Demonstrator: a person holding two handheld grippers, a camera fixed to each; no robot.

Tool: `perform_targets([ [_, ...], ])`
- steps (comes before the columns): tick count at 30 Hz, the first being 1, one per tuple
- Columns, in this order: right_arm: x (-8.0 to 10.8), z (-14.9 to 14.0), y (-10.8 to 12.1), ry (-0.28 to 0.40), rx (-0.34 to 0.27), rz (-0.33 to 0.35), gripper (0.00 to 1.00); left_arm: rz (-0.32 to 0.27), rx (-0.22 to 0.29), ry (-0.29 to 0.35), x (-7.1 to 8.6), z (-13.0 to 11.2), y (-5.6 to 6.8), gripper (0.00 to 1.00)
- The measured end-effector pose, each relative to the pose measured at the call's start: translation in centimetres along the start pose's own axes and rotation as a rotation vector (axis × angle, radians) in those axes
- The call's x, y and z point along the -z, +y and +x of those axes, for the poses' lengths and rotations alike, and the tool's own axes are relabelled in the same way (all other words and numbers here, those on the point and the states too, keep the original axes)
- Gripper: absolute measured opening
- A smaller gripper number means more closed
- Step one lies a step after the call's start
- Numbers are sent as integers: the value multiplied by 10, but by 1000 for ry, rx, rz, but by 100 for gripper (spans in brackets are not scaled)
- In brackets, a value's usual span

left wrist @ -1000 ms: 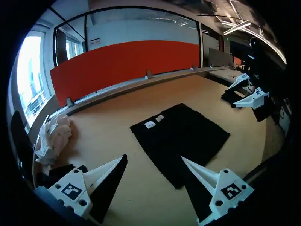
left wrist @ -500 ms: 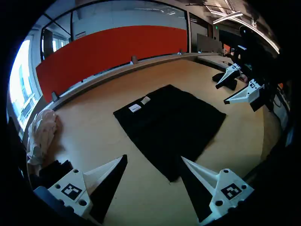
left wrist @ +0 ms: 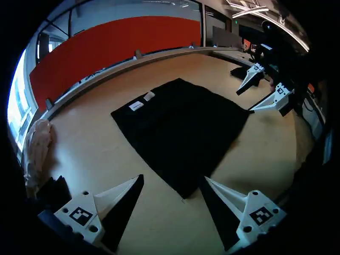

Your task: Fold towel

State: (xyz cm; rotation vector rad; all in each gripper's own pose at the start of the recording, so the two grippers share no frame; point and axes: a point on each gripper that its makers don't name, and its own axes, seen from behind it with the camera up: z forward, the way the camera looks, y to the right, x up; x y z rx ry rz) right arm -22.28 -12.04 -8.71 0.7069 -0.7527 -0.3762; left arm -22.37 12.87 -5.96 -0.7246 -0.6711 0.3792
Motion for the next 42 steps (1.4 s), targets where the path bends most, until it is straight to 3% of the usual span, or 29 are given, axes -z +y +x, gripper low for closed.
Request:
perform_targets([
  [14,-9,-21,-1,-48,7,29,100,-52,-35,-61,-17,-18,17,94],
  [31,-12,-28,-2,-53,-4,45,100,-72,-11,-83,-22,-25,19,94],
  [37,-13,-29,-2,-52,-19,54,94,-74,-12,-94,-21,-26,19,94],
  [42,-13,-29,-4,-51,-12,61,81,-72,-9,-103,-20,-25,19,91],
])
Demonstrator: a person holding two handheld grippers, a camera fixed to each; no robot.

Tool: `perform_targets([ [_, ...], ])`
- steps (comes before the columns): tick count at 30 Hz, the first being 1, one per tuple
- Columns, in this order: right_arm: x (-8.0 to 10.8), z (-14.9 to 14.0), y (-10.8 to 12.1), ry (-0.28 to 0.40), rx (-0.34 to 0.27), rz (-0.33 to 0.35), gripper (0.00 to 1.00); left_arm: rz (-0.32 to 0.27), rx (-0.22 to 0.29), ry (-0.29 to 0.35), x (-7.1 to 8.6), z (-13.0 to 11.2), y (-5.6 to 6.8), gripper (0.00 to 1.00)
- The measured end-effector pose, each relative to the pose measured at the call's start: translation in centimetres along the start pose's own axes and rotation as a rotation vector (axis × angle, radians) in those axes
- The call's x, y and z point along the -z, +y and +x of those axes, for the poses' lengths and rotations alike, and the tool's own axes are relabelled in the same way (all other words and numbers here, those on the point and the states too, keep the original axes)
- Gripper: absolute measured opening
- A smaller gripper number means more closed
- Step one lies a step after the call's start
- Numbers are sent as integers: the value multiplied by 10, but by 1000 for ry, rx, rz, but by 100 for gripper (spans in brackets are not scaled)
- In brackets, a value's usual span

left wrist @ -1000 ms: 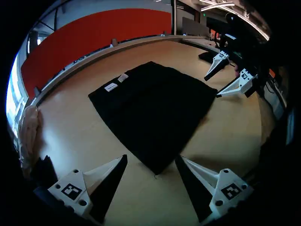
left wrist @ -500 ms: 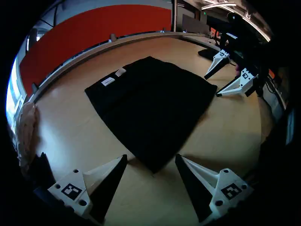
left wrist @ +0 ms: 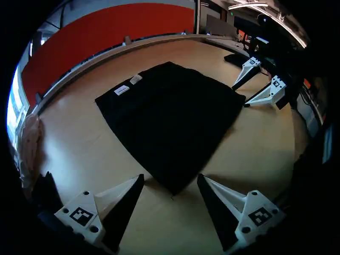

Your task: Fold towel

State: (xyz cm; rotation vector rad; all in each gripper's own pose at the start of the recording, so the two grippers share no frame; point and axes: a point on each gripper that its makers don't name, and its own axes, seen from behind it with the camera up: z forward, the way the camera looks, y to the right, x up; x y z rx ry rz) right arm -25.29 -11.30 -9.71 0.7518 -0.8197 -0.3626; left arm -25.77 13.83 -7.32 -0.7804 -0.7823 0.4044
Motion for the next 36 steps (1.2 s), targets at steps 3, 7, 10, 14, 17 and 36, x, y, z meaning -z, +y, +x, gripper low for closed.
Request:
perform_targets([
  [3,0,0,0,0,1,3,73,-1,0,-7,0,0,1,84],
  [7,0,1,-1,1,3,6,63,-2,-2,-13,0,1,4,77],
  [10,1,1,-2,2,6,9,51,0,3,-18,1,1,5,72],
  [14,1,1,-3,4,4,10,33,8,13,-22,1,2,5,58],
  [17,0,2,-3,5,-3,9,26,20,29,-25,-1,2,4,40],
  [36,3,10,-6,9,-9,0,13,54,100,-26,1,6,4,16],
])
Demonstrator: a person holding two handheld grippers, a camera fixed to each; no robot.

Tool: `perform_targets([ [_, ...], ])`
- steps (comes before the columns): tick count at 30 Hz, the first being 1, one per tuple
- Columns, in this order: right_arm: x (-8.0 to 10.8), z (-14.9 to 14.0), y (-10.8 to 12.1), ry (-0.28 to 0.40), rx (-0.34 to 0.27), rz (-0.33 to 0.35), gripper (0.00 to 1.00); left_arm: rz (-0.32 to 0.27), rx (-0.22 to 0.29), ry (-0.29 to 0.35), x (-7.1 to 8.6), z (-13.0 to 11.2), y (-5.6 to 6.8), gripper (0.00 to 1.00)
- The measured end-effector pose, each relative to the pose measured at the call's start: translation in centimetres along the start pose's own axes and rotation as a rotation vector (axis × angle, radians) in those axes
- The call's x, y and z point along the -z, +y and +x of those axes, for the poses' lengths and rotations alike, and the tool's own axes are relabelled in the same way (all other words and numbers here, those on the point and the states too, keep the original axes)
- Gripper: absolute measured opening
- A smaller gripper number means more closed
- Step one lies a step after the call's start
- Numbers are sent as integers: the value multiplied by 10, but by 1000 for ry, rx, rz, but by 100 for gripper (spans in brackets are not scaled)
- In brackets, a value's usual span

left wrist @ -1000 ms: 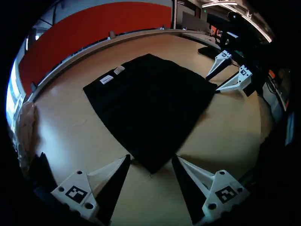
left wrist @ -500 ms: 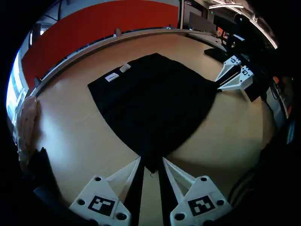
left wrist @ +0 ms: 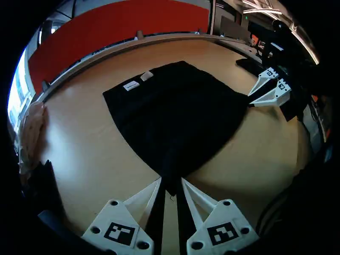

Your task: Fold towel

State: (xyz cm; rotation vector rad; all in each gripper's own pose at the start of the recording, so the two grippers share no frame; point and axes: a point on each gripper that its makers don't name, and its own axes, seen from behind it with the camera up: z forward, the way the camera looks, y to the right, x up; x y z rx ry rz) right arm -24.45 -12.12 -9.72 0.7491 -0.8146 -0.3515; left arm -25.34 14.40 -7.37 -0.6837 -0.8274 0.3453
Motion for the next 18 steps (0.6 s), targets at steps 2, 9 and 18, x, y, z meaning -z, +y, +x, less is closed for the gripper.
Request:
perform_targets([
  [2,3,2,1,1,-4,-3,13,-3,3,1,1,2,2,16],
  [9,19,18,4,33,-11,-18,13,6,42,34,20,18,2,16],
  [18,46,48,7,90,-14,-42,13,25,98,86,49,48,0,16],
])
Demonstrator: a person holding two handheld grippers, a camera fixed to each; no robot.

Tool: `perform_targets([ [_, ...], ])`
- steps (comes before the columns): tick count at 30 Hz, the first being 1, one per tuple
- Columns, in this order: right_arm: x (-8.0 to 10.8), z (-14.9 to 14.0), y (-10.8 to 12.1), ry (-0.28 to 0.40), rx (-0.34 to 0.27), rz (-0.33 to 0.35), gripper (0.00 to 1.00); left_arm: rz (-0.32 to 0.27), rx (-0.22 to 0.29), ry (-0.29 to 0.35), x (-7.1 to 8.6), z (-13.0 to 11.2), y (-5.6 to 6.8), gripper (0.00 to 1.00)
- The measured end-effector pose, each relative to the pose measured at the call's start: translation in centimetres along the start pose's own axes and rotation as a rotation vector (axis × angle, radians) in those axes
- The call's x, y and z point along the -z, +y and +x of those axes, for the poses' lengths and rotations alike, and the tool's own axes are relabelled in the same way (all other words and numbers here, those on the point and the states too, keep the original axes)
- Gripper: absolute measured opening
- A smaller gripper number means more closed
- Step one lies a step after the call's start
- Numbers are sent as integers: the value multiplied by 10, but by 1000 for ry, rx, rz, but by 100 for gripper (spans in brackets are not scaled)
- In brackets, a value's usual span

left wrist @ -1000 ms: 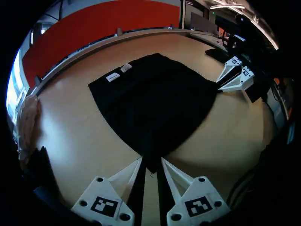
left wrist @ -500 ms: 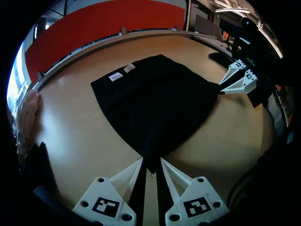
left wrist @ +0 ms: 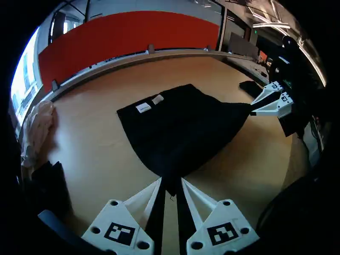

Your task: Fold towel

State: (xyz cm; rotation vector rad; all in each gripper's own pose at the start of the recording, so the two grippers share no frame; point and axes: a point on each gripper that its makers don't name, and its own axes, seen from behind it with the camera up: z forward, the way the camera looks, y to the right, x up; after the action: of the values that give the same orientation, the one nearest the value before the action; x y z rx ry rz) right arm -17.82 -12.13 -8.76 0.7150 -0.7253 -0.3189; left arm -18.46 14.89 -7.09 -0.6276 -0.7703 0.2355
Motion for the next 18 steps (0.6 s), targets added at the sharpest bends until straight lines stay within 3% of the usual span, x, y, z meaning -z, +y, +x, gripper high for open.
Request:
perform_targets([
  [18,47,46,-2,63,26,-3,13,21,26,50,47,44,3,16],
])
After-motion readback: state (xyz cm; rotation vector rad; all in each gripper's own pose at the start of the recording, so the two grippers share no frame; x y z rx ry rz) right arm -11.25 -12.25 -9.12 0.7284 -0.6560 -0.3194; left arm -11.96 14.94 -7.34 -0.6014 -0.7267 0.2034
